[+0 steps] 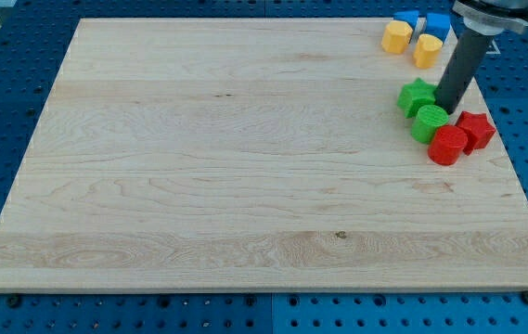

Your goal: Move the red star towards down

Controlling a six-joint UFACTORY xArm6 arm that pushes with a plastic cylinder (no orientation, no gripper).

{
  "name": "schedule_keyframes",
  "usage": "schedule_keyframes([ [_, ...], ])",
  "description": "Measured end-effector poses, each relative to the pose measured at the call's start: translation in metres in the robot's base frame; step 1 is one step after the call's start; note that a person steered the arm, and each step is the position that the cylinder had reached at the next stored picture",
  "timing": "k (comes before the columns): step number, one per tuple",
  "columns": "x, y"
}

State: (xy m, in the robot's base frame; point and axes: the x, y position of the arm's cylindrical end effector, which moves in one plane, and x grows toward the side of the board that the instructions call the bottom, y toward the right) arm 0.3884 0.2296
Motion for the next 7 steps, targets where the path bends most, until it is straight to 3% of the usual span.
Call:
schedule_keyframes([
  [2, 0.021, 0.046],
  [7, 0.121, 0.044],
])
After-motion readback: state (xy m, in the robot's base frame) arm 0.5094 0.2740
